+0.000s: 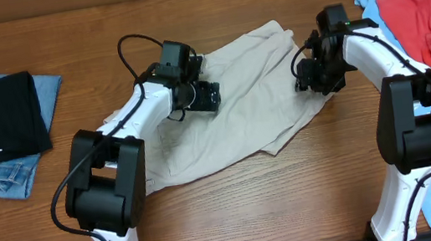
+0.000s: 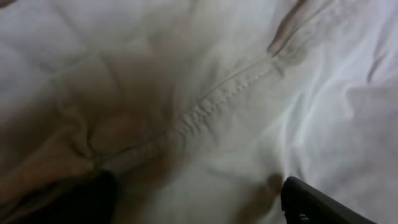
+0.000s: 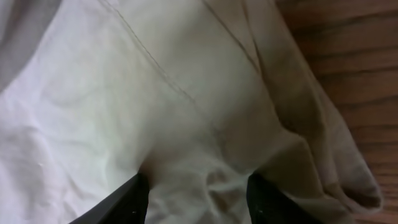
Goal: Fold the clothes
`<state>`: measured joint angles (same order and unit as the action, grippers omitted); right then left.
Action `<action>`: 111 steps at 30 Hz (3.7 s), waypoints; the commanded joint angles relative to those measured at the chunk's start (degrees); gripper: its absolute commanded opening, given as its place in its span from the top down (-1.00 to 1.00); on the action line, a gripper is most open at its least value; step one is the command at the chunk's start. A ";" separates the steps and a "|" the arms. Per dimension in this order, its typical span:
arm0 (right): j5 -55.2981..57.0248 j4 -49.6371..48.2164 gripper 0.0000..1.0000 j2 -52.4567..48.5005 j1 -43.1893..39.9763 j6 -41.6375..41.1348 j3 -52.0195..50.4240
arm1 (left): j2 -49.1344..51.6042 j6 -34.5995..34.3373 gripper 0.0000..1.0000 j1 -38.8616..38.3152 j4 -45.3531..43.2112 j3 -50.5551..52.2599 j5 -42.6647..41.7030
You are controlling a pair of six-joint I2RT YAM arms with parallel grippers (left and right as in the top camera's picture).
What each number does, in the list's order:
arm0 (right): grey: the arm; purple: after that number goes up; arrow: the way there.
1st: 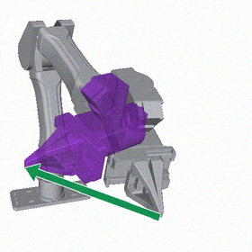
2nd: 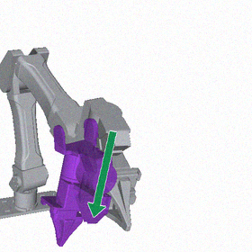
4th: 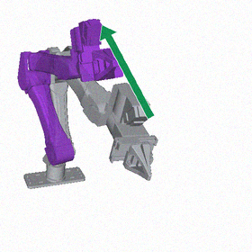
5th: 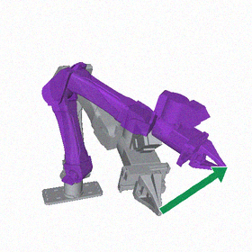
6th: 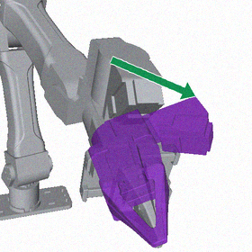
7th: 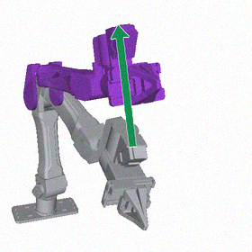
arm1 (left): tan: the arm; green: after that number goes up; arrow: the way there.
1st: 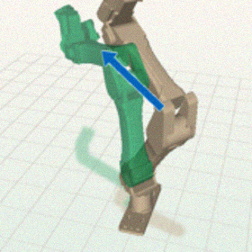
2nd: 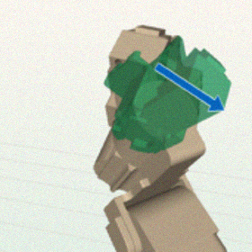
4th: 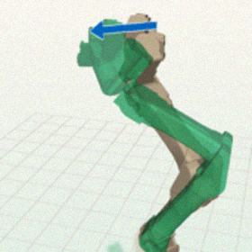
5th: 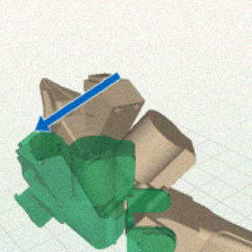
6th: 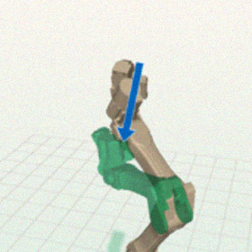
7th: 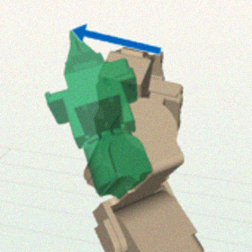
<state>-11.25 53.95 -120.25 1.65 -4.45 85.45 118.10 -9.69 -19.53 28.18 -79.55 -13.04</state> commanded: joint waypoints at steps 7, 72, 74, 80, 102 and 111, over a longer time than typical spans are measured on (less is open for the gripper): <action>-1.31 7.78 0.02 -0.39 0.33 -1.81 -4.63 | 2.19 -14.32 -0.72 8.04 -3.17 -2.03 5.81; 1.70 20.92 -0.02 -7.08 1.14 0.15 8.74 | 1.79 -6.95 -0.86 18.29 12.00 -2.43 11.02; 1.38 21.38 -0.03 -7.06 2.19 0.17 8.74 | 1.79 -6.51 -0.87 18.47 12.50 -4.39 8.70; 1.42 17.62 -0.15 -5.01 2.36 0.15 12.50 | 1.79 -5.07 -0.89 18.34 20.92 -10.32 0.81; -7.10 1.22 -0.22 -8.74 6.08 4.48 19.52 | 1.79 -5.09 -0.90 18.34 25.55 -10.56 -0.04; -8.81 -1.75 0.92 -7.61 6.16 4.52 22.34 | 1.79 -5.07 -0.93 18.34 26.03 -10.56 0.11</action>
<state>-19.20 52.14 -129.10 7.86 -0.05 105.32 119.07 -15.92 -1.72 53.67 -88.92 -12.03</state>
